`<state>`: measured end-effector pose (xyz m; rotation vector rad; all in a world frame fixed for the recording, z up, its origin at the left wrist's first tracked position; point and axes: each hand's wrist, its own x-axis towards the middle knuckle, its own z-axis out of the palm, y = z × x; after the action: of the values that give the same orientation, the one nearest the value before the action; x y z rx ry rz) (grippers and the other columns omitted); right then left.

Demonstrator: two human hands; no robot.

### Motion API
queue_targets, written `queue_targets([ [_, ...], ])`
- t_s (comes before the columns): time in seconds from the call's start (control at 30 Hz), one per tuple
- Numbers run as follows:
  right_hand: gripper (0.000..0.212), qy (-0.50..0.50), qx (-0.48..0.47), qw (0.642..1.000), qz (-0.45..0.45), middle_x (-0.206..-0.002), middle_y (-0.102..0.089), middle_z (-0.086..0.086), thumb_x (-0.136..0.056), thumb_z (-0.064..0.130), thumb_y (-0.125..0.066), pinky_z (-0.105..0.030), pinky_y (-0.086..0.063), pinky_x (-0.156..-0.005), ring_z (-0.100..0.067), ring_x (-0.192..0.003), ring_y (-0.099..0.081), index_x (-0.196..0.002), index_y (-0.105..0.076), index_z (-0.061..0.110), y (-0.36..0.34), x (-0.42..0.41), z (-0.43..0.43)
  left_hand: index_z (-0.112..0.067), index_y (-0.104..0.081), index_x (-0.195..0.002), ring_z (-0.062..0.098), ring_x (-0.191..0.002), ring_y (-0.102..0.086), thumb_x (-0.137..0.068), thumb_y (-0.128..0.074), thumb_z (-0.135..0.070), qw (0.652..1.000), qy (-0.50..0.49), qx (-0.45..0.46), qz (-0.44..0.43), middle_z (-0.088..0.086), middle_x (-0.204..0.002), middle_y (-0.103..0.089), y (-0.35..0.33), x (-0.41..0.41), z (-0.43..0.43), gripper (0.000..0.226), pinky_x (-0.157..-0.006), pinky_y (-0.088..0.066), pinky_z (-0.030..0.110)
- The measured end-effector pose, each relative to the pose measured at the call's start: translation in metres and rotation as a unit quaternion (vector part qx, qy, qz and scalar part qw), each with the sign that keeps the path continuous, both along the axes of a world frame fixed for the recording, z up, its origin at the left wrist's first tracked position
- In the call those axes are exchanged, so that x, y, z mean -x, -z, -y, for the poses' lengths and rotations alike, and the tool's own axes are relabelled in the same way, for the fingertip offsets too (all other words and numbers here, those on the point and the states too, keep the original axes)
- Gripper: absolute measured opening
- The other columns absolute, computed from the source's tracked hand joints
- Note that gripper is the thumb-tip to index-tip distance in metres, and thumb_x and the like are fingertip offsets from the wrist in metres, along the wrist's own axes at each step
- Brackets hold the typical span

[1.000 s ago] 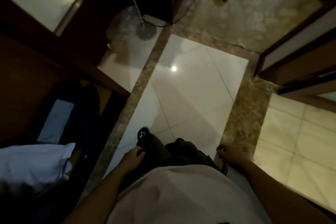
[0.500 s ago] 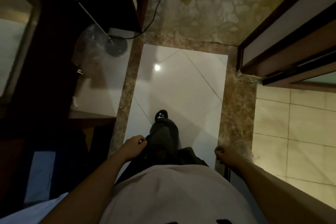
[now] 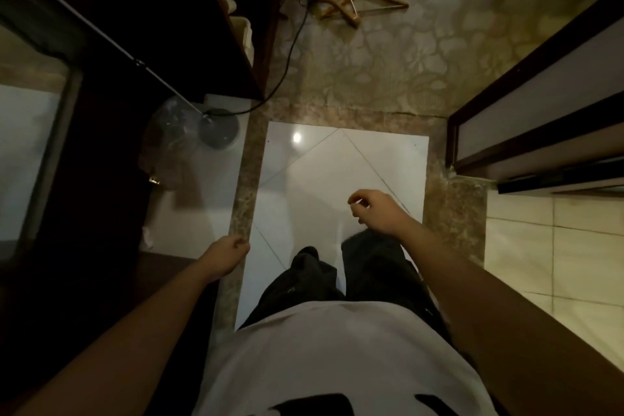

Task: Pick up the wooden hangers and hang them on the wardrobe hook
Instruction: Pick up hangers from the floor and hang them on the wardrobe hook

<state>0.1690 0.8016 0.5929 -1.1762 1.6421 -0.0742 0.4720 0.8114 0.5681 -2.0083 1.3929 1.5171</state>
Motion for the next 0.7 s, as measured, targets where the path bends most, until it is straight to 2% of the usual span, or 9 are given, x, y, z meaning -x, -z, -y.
queue_targets([
  [0.1, 0.025, 0.017, -0.014, 1.000, -0.005, -0.103, -0.064, -0.010, -0.094, 0.018, -0.046, -0.039, -0.051, -0.088, -0.026, -0.092, -0.061, -0.112, -0.061, 0.010, 0.010, 0.049, 0.027, 0.000, -0.062, -0.097, 0.037, -0.096, -0.062, -0.094, -0.047, -0.023, 0.999, -0.040, -0.012, -0.009, 0.022, -0.101, -0.065, 0.003, 0.031, 0.031, 0.027, -0.089, -0.050, 0.044],
  [0.17, 0.023, 0.036, -0.029, 0.999, -0.008, -0.100, -0.062, -0.009, -0.094, 0.017, -0.047, -0.036, -0.050, -0.084, -0.025, -0.092, -0.060, -0.110, -0.062, 0.008, 0.019, 0.092, 0.039, -0.003, -0.062, -0.092, 0.034, -0.090, -0.061, -0.094, -0.047, -0.022, 0.999, -0.047, -0.014, -0.003, 0.020, -0.097, -0.065, 0.007, 0.061, 0.050, 0.024, -0.086, -0.050, 0.040],
  [0.23, 0.022, 0.074, -0.046, 0.996, -0.014, -0.099, -0.063, -0.013, -0.093, 0.015, -0.049, -0.042, -0.052, -0.087, -0.030, -0.093, -0.062, -0.108, -0.063, 0.006, 0.027, 0.138, 0.049, -0.009, -0.059, -0.086, 0.028, -0.084, -0.057, -0.095, -0.047, -0.017, 0.999, -0.044, -0.021, -0.001, 0.018, -0.094, -0.061, 0.007, 0.101, 0.070, 0.018, -0.081, -0.047, 0.037],
  [0.3, 0.023, 0.116, -0.064, 0.991, -0.021, -0.100, -0.064, -0.022, -0.092, 0.010, -0.049, -0.043, -0.053, -0.084, -0.032, -0.088, -0.061, -0.107, -0.063, 0.000, 0.030, 0.182, 0.056, -0.006, -0.060, -0.095, 0.027, -0.089, -0.056, -0.095, -0.047, -0.015, 0.999, -0.020, -0.031, -0.008, 0.019, -0.100, -0.061, 0.006, 0.148, 0.092, 0.016, -0.086, -0.047, 0.037],
  [0.37, 0.024, 0.124, -0.089, 0.988, -0.026, -0.099, -0.063, -0.027, -0.093, 0.006, -0.045, -0.033, -0.050, -0.071, -0.028, -0.081, -0.057, -0.107, -0.061, -0.007, 0.028, 0.223, 0.062, -0.003, -0.060, -0.110, 0.031, -0.100, -0.059, -0.095, -0.046, -0.018, 0.999, 0.014, -0.024, -0.021, 0.020, -0.113, -0.062, 0.005, 0.199, 0.116, 0.025, -0.094, -0.048, 0.039],
  [0.5, 0.029, 0.127, -0.122, 0.984, -0.041, -0.099, -0.063, -0.026, -0.095, 0.008, -0.044, -0.038, -0.049, -0.078, -0.029, -0.084, -0.057, -0.110, -0.060, -0.011, 0.029, 0.292, 0.080, -0.007, -0.058, -0.118, 0.028, -0.108, -0.057, -0.097, -0.043, -0.022, 0.995, 0.066, 0.002, -0.072, 0.015, -0.120, -0.060, -0.008, 0.305, 0.171, 0.030, -0.090, -0.042, 0.031],
  [0.57, 0.030, 0.130, -0.137, 0.981, -0.055, -0.093, -0.062, -0.032, -0.094, 0.004, -0.043, -0.026, -0.046, -0.061, -0.026, -0.074, -0.053, -0.107, -0.057, -0.019, 0.030, 0.316, 0.092, -0.008, -0.059, -0.118, 0.028, -0.107, -0.058, -0.096, -0.044, -0.023, 0.993, 0.071, 0.007, -0.093, 0.014, -0.119, -0.061, -0.017, 0.347, 0.198, 0.031, -0.091, -0.043, 0.031],
  [0.63, 0.031, 0.128, -0.148, 0.979, -0.061, -0.082, -0.059, -0.027, -0.094, 0.004, -0.042, -0.025, -0.042, -0.054, -0.024, -0.070, -0.051, -0.103, -0.056, -0.022, 0.031, 0.332, 0.108, -0.008, -0.059, -0.118, 0.028, -0.106, -0.058, -0.095, -0.044, -0.023, 0.991, 0.079, 0.010, -0.108, 0.014, -0.117, -0.062, -0.021, 0.376, 0.226, 0.031, -0.089, -0.043, 0.030],
  [0.7, 0.031, 0.132, -0.152, 0.978, -0.051, -0.079, -0.057, -0.018, -0.094, 0.008, -0.042, -0.031, -0.044, -0.060, -0.026, -0.072, -0.054, -0.097, -0.059, -0.019, 0.032, 0.343, 0.131, -0.008, -0.059, -0.116, 0.028, -0.107, -0.058, -0.095, -0.045, -0.022, 0.990, 0.080, 0.016, -0.115, 0.015, -0.115, -0.063, -0.023, 0.391, 0.254, 0.029, -0.086, -0.041, 0.027],
])
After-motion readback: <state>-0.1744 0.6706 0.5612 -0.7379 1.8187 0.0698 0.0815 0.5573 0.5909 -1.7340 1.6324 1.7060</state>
